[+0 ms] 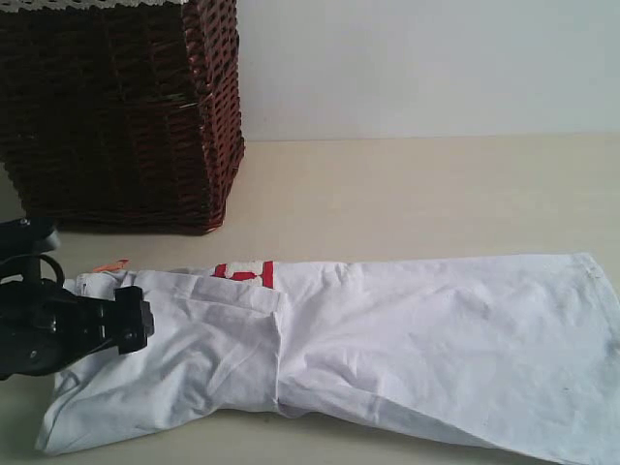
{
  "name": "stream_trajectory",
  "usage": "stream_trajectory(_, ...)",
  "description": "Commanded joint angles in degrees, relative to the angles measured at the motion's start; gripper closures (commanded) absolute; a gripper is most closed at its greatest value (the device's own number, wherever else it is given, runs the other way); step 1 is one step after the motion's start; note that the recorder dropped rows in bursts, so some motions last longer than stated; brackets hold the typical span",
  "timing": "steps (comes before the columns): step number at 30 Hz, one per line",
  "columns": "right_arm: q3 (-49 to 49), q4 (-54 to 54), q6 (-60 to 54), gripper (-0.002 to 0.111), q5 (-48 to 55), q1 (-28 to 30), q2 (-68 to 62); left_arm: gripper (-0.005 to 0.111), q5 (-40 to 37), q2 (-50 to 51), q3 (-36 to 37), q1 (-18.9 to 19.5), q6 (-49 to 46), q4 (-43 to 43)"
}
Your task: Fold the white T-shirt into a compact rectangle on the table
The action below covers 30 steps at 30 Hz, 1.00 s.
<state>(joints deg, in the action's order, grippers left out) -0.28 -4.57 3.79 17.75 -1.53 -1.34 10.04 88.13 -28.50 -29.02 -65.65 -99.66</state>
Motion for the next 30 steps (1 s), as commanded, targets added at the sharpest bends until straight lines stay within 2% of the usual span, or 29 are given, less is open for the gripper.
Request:
stream_trajectory(1, 0.3, 0.4, -0.1, 0.108, -0.3, 0.2, -0.2, 0.002, -4.4, -0.1, 0.7, -0.1, 0.1, -0.3)
stream_trajectory(4, 0.3, 0.4, -0.1, 0.108, -0.3, 0.2, -0.2, 0.002, -8.1, -0.1, 2.1, -0.1, -0.2, -0.3)
stream_trajectory(10, 0.3, 0.4, -0.1, 0.108, -0.3, 0.2, -0.2, 0.002, -2.8, 0.4, 3.0, -0.1, -6.4, 1.2)
stream_trajectory(17, 0.3, 0.4, -0.1, 0.108, -0.3, 0.2, -0.2, 0.002, -0.2, -0.5, 2.9, -0.1, -6.3, 2.0)
stream_trajectory(24, 0.3, 0.4, -0.1, 0.108, -0.3, 0.2, -0.2, 0.002, 3.7, 0.1, 3.0, -0.1, -2.3, -0.2)
stream_trajectory(30, 0.3, 0.4, -0.1, 0.108, -0.3, 0.2, -0.2, 0.002, 1.7, 0.5, 3.0, -0.1, 4.0, 0.8)
